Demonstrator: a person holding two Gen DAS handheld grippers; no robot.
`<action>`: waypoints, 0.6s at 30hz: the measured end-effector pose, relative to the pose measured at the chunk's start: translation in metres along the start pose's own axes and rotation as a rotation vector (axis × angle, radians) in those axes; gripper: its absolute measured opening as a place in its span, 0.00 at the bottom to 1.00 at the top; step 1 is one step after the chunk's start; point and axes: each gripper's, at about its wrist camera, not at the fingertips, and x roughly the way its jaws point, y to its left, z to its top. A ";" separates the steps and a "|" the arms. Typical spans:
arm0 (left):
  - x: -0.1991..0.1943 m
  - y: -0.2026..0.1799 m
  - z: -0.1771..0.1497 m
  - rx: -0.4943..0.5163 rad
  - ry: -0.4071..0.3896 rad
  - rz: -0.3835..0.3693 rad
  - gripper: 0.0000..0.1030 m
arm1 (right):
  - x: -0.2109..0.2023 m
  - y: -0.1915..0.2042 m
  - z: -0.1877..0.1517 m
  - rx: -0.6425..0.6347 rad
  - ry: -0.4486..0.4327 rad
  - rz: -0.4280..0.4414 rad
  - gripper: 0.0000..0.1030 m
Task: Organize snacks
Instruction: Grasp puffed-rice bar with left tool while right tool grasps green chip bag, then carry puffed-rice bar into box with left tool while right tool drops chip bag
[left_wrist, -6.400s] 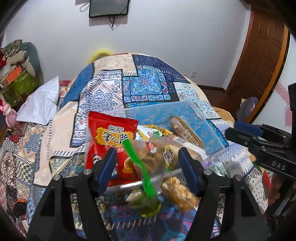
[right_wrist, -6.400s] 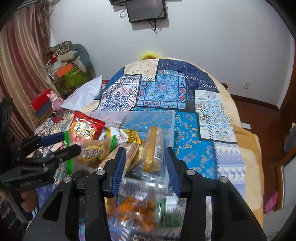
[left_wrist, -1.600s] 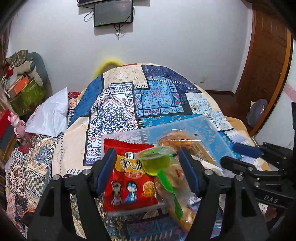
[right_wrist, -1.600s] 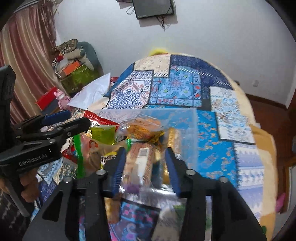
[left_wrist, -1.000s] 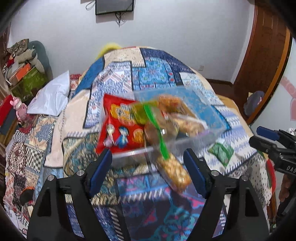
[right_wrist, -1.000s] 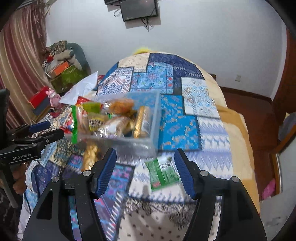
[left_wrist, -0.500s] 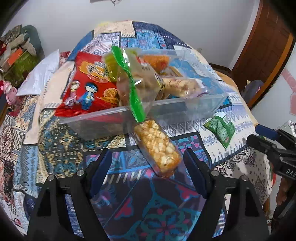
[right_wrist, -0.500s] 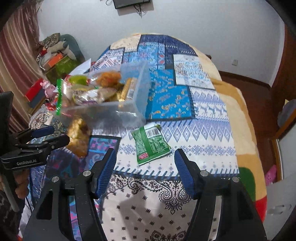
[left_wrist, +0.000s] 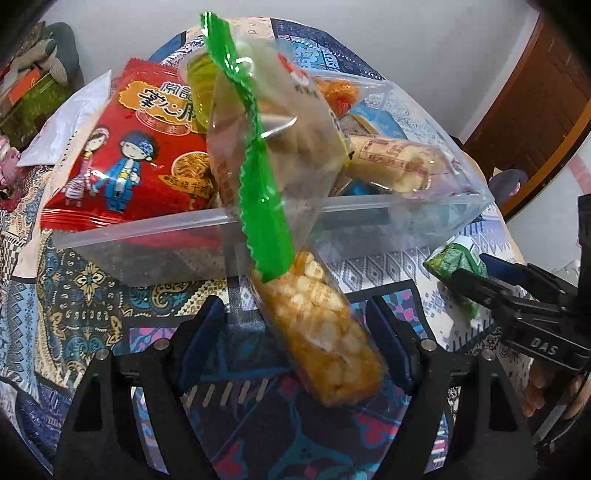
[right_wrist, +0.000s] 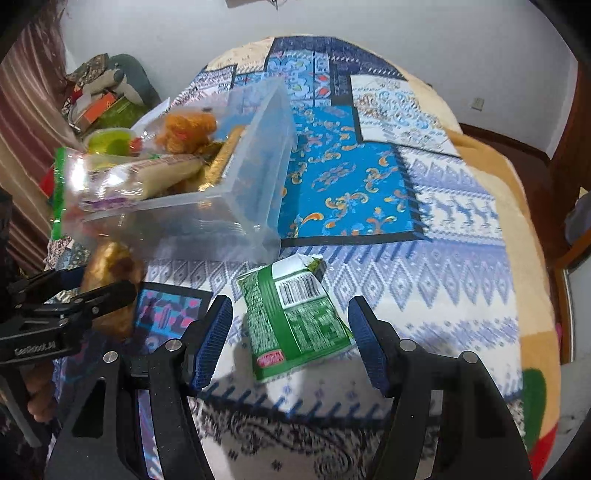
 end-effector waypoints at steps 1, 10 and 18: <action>0.001 -0.001 -0.001 0.004 -0.002 -0.002 0.73 | 0.003 0.001 0.000 -0.003 0.005 -0.003 0.60; 0.009 -0.009 -0.010 0.057 -0.007 0.041 0.33 | 0.009 0.010 -0.005 -0.067 -0.018 -0.047 0.51; -0.007 -0.006 -0.025 0.050 0.005 0.022 0.33 | -0.006 0.010 -0.016 -0.049 -0.017 -0.012 0.43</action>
